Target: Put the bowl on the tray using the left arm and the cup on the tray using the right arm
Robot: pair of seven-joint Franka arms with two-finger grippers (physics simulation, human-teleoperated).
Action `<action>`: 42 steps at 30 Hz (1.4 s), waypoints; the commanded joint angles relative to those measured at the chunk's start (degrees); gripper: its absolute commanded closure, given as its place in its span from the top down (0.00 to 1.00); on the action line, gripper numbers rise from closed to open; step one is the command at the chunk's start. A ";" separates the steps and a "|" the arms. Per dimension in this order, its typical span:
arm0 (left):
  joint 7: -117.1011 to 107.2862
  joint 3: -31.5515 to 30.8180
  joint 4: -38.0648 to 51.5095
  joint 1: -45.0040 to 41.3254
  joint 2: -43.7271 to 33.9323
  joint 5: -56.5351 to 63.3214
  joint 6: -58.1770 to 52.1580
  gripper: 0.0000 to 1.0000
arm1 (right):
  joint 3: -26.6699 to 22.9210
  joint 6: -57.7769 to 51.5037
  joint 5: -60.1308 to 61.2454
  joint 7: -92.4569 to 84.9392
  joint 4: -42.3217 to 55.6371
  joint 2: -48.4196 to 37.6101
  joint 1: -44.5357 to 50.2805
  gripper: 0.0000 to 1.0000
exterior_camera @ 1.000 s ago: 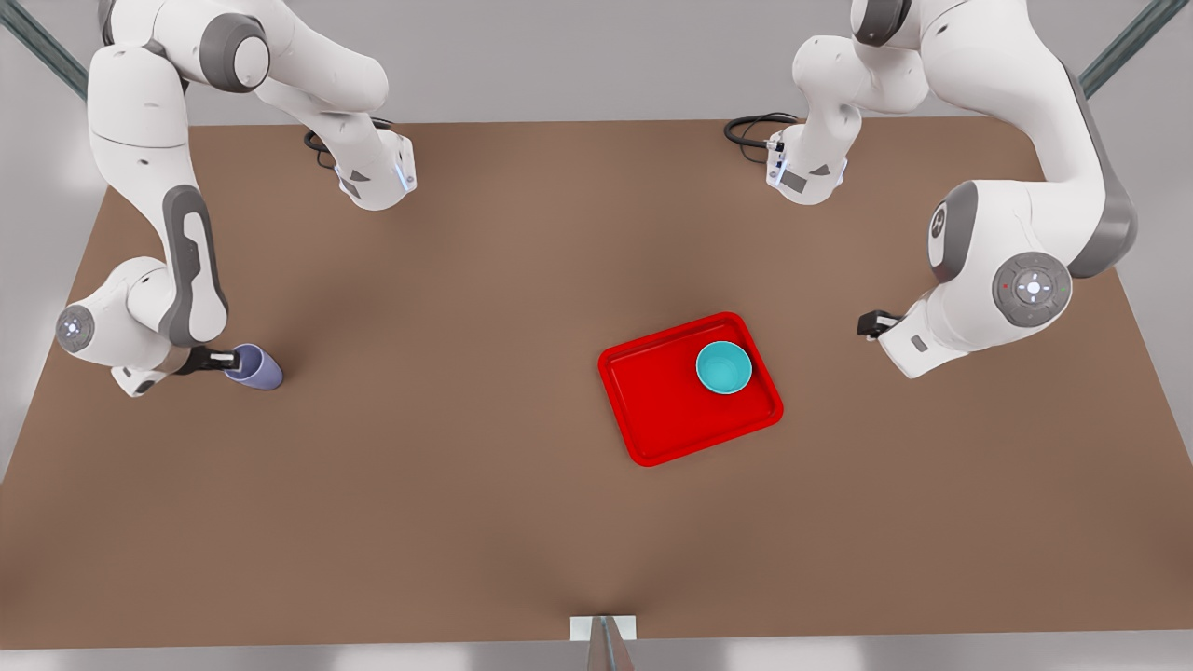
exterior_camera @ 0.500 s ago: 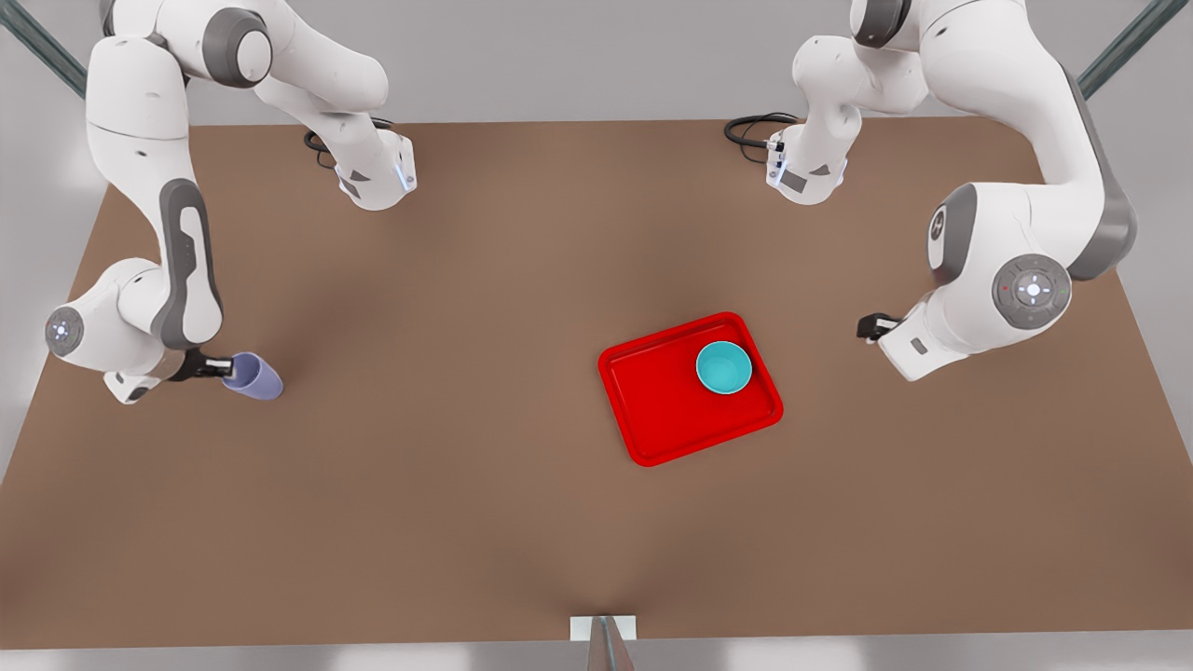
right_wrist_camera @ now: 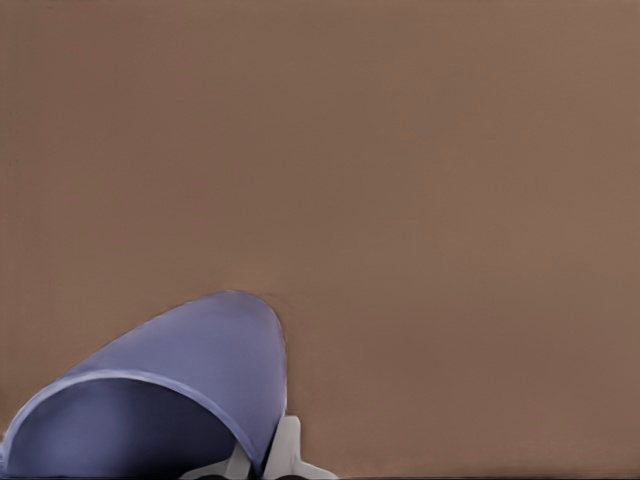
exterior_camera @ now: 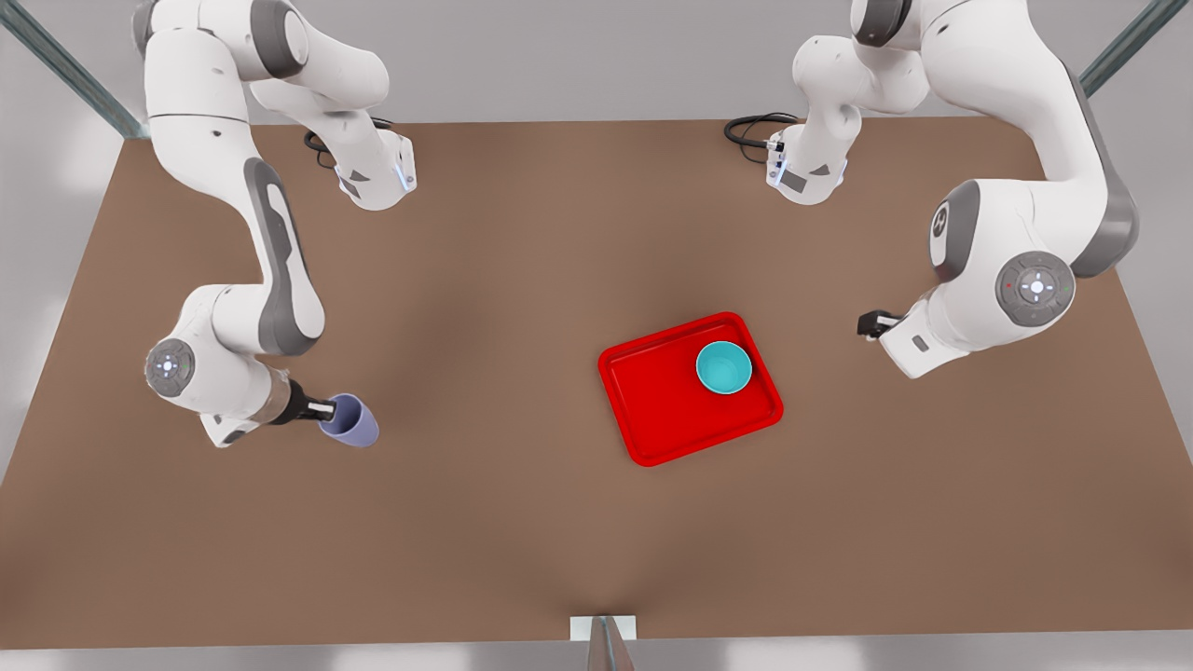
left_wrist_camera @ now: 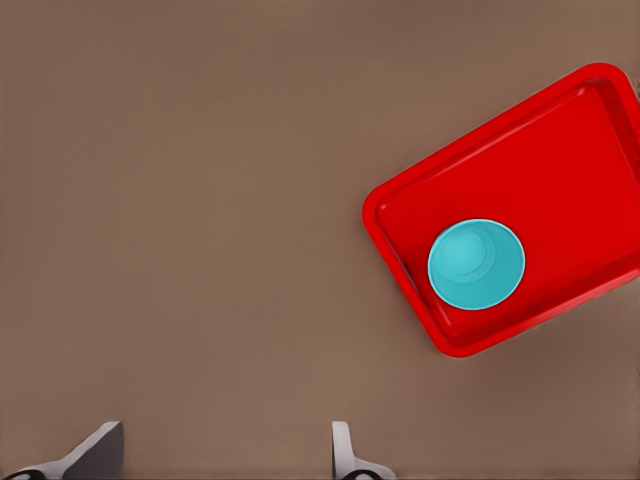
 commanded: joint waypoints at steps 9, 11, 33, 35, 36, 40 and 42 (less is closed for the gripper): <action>0.00 -0.04 0.04 -0.03 -0.71 -0.12 -2.37 1.00 | 14.14 -9.42 -11.01 34.34 20.41 11.36 4.70 0.21; 0.00 -0.04 0.13 -0.03 -0.71 -0.12 -2.37 1.00 | 15.28 -10.65 -11.28 40.23 25.34 14.88 7.25 0.21; 0.00 -0.04 0.04 -0.03 -0.71 0.06 -2.55 1.00 | 33.83 2.09 -10.04 49.72 34.22 24.46 9.88 0.21; -0.09 -0.04 0.04 -0.03 -0.62 0.14 -2.73 1.00 | 33.74 2.18 -12.68 51.57 34.04 26.39 12.70 0.21; -0.09 0.05 0.04 -0.03 -0.53 0.14 -2.81 1.00 | 33.30 2.36 -13.12 51.57 34.22 27.01 13.75 0.21; -0.09 0.05 0.04 -0.03 -0.44 0.06 -2.73 1.00 | 31.19 4.64 -15.05 51.39 36.94 30.79 17.53 0.21; -0.09 0.05 0.04 -0.03 -0.36 0.06 -2.73 1.00 | 29.96 3.68 -15.93 51.13 39.31 32.63 19.55 0.21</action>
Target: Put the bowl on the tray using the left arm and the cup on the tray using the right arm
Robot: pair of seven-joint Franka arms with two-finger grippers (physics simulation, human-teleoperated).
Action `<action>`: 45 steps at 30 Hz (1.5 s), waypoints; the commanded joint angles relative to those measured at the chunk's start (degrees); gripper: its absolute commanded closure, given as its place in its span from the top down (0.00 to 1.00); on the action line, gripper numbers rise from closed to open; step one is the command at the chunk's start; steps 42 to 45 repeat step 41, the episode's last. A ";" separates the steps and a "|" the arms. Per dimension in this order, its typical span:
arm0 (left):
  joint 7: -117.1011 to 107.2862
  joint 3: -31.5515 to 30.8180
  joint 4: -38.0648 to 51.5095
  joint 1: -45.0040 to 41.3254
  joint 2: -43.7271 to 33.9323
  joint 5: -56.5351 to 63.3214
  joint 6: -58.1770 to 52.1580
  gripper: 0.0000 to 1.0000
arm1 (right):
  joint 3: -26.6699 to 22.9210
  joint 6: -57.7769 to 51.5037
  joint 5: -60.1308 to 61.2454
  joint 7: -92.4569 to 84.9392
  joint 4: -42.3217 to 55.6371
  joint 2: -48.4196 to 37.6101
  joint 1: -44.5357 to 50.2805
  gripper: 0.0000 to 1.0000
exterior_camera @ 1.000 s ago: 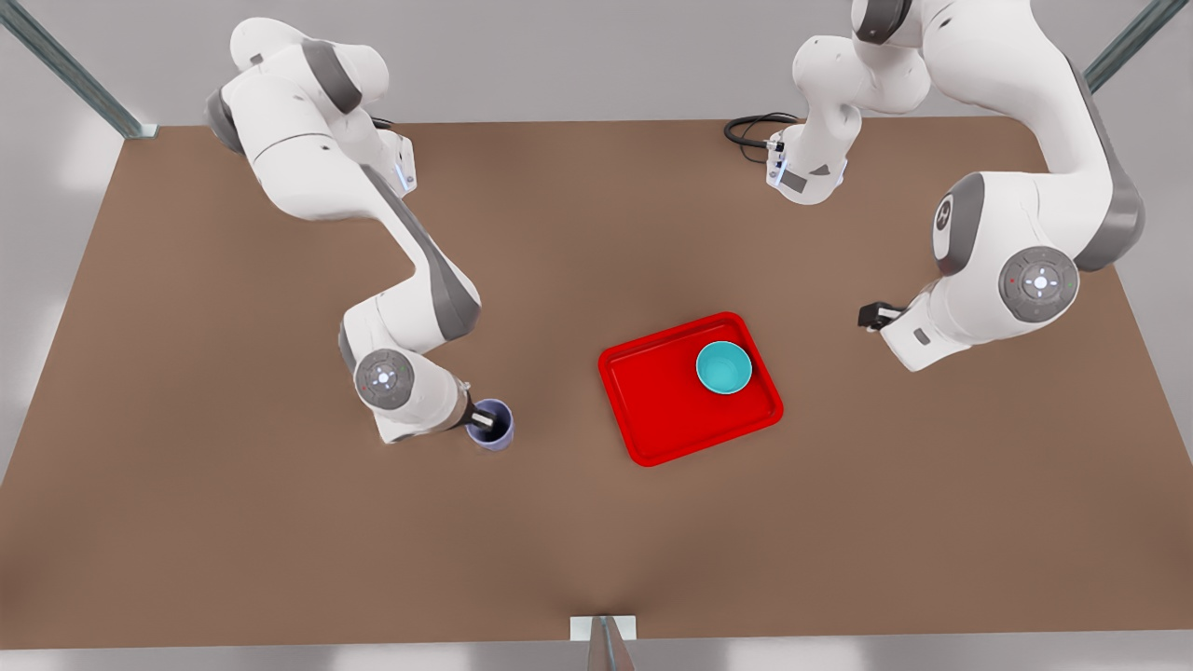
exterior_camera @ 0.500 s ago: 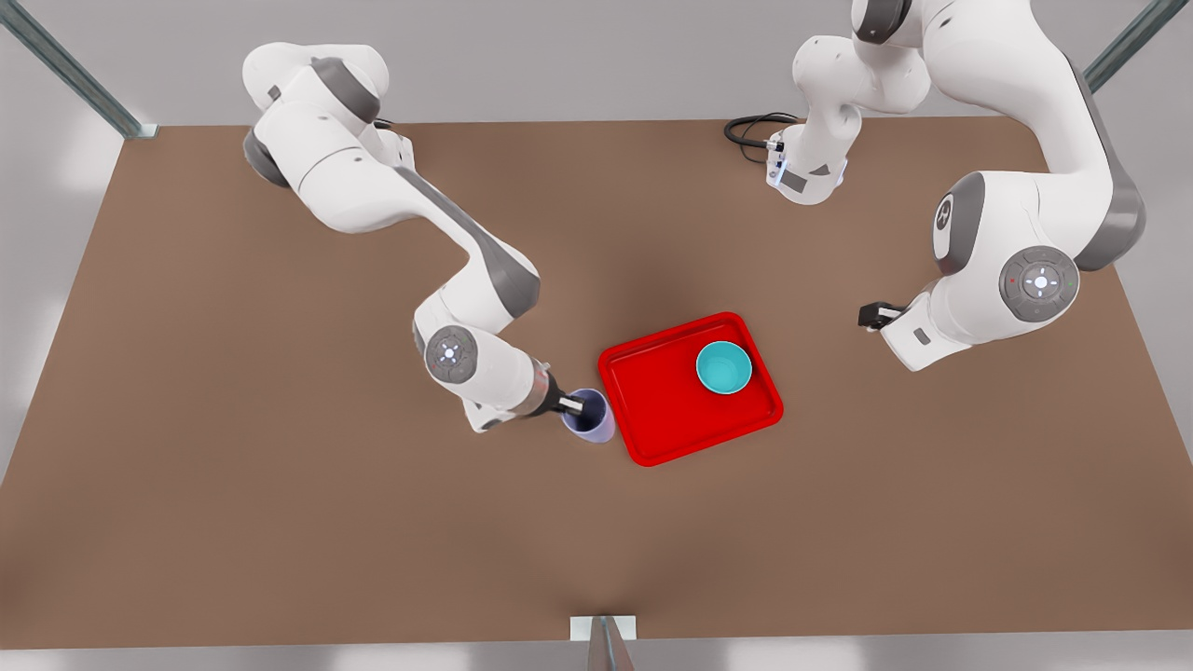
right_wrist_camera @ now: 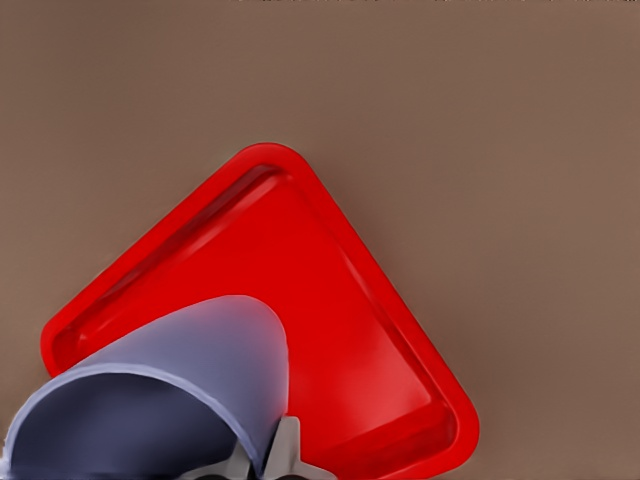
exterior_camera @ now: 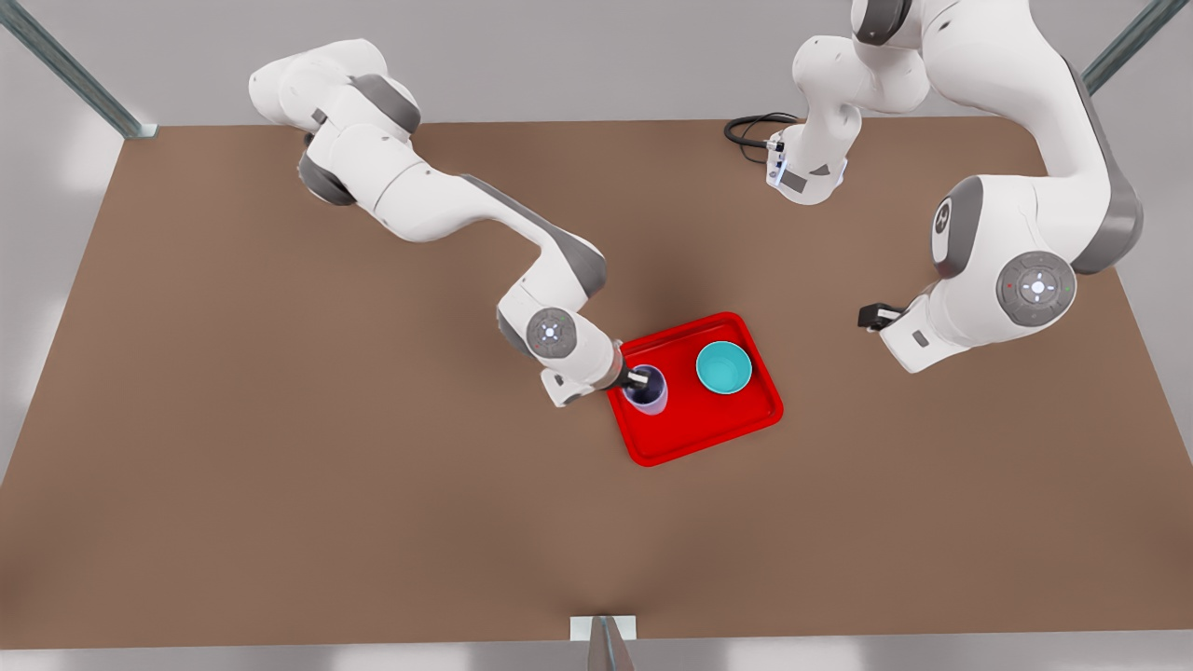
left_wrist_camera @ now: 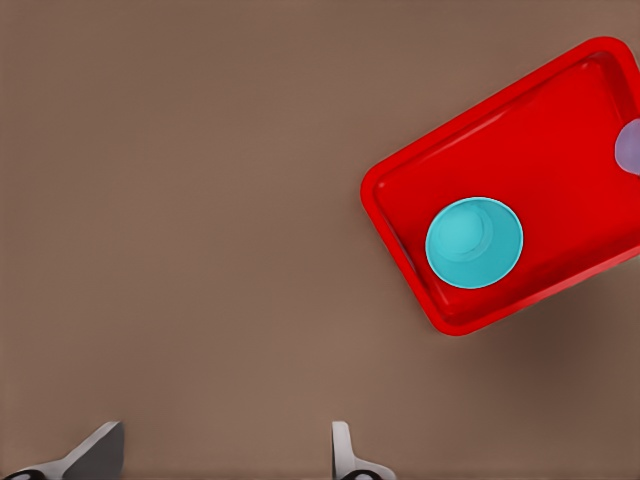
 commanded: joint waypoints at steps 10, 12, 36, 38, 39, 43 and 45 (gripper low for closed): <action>0.00 0.00 0.00 0.00 0.08 0.00 0.00 1.00 | -0.02 -0.96 -1.92 -2.02 3.10 5.21 2.85 0.21; 0.09 0.00 0.00 0.00 0.08 0.00 0.00 1.00 | -0.72 -0.96 -2.28 -2.02 3.80 6.09 3.47 0.21; -0.09 -0.52 -5.10 0.71 -6.33 -3.60 2.99 1.00 | -29.64 -35.05 5.37 -54.75 -22.92 -47.26 -27.64 1.00; 0.09 -0.52 -5.10 0.71 -5.89 -3.42 2.99 1.00 | -29.46 -40.25 5.37 -55.72 -21.77 -47.97 -28.79 1.00; -0.18 -0.52 -5.01 0.71 -5.81 -3.42 2.99 1.00 | -29.46 -40.42 5.46 -55.98 -21.77 -47.88 -28.79 1.00; -0.35 -0.52 -4.83 0.71 -5.63 -3.42 2.99 1.00 | -29.20 -40.16 6.60 -55.98 -20.81 -47.18 -28.61 1.00; -0.35 -0.52 -4.83 0.71 -5.63 -3.42 2.99 1.00 | -29.20 -40.16 6.60 -55.98 -20.81 -47.18 -28.61 1.00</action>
